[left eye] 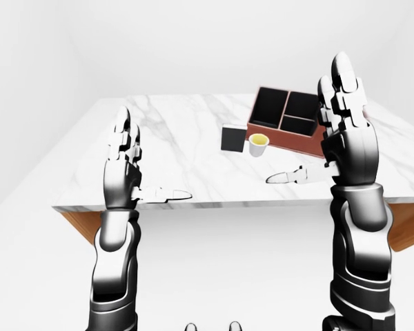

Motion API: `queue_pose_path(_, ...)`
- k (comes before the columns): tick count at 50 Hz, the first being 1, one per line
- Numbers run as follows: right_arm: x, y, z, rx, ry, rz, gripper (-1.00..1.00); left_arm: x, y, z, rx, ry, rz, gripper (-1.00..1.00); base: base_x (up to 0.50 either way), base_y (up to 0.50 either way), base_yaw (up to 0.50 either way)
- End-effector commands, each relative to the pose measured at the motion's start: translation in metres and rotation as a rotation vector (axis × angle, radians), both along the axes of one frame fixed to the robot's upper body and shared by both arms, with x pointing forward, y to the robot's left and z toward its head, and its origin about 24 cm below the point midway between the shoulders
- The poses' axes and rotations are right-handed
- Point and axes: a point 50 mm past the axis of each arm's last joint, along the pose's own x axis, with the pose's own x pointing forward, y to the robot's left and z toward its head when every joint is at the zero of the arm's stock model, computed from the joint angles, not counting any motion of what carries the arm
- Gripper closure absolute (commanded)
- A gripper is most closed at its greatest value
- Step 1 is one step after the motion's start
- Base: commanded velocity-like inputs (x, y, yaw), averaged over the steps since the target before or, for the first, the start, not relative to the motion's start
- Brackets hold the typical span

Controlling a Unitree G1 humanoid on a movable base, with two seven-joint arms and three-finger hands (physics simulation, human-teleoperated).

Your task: Pick up the book and place it in the caddy.

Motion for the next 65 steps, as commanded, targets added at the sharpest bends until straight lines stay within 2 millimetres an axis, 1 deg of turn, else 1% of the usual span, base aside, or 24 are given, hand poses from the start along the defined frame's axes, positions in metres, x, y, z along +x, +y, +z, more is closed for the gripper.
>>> queue_pose_path(1, -0.0003, -0.0025, -0.0026, 0.002, 0.012, -0.005, -1.0, 0.0002, -0.0003, -0.0018, 0.002, 0.008, 0.0, -1.0, 0.19, 0.0, 0.0)
queue_pose_path(16, 0.0009, -0.0039, -0.0041, 0.0, 0.02, -0.013, -1.0, 0.0013, -0.0001, -0.0045, 0.005, 0.02, 0.002, -1.0, 0.19, 0.0, 0.0)
queue_pose_path(33, 0.0008, -0.0041, -0.0031, 0.002, 0.015, -0.018, -1.0, -0.0004, -0.0012, -0.0016, 0.007, 0.006, 0.001, -1.0, 0.19, 0.0, 0.0)
queue_pose_path(53, 0.0042, -0.0038, -0.0079, 0.01, 0.038, -0.02, -1.0, 0.0008, -0.0002, -0.0044, 0.006, 0.02, 0.003, -1.0, 0.19, 0.0, 0.0)
queue_pose_path(65, 0.0026, -0.0056, -0.0084, 0.01, 0.04, -0.021, -1.0, -0.0015, -0.0013, -0.0011, 0.008, 0.003, 0.002, -1.0, 0.19, 0.0, 0.0)
